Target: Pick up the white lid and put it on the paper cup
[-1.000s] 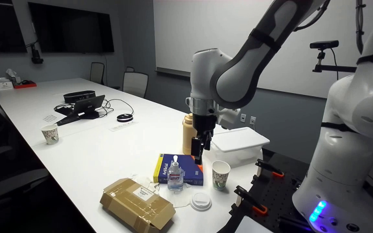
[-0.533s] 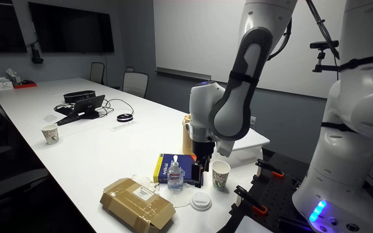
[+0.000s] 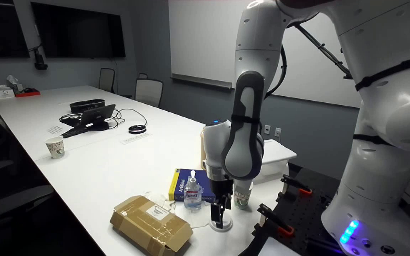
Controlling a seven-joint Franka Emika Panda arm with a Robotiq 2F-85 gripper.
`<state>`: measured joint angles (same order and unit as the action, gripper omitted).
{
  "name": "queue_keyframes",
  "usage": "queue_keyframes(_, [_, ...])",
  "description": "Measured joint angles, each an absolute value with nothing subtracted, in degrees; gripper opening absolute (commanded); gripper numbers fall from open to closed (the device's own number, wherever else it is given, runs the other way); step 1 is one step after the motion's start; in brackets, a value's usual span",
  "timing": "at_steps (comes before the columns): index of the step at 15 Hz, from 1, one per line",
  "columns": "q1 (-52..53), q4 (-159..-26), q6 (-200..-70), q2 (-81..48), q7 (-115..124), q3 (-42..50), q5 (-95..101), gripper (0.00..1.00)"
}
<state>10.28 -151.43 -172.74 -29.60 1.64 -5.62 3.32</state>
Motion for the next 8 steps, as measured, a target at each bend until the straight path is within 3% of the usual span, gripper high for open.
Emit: queue_keyframes(8, [10.21, -141.01, -172.72, -41.94, 0.03, -5.61, 3.33, 0.99])
